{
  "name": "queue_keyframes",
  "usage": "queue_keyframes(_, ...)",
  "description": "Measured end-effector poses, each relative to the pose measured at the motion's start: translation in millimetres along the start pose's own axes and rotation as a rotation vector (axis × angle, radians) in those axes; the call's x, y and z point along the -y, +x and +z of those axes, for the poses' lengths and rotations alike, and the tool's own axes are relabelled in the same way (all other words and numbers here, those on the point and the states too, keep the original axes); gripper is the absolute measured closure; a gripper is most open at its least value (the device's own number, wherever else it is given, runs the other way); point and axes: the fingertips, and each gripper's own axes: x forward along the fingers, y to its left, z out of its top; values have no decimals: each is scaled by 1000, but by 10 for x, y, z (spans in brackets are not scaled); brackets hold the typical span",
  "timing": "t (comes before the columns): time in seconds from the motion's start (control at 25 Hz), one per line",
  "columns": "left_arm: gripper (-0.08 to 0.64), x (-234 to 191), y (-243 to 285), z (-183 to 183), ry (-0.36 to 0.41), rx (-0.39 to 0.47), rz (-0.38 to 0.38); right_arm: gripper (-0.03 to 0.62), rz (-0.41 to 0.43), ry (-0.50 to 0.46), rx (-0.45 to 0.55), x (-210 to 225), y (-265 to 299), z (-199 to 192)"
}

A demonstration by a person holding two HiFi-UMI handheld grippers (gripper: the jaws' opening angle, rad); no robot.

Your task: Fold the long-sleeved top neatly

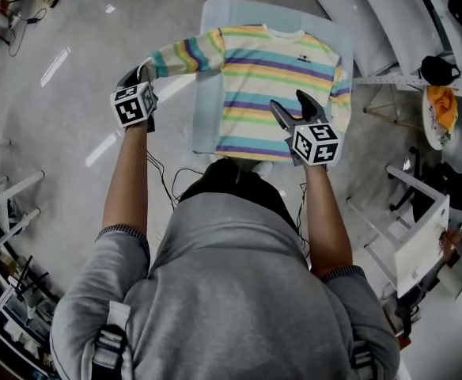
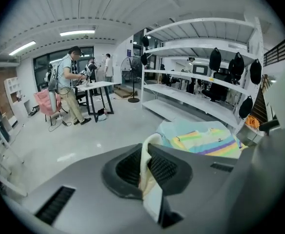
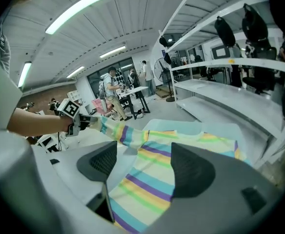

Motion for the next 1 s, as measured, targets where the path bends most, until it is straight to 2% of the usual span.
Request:
queue_keyframes(0.12,525,-21,50,101,-24,-19,-39,230,-12,-6,11,-1,-5,122)
queue_keyframes(0.4,525,236,89,310,-45,-17,-98,230,-29,-48,27,152,26,348)
queue_keyframes(0.64,525,386,72,454,-111,-39,-106,230,-14,-48,52,327,53,525)
queue_keyframes(1.0,525,938,-4,837,-167,-17,-95,230,61,-48,36,718,53,623)
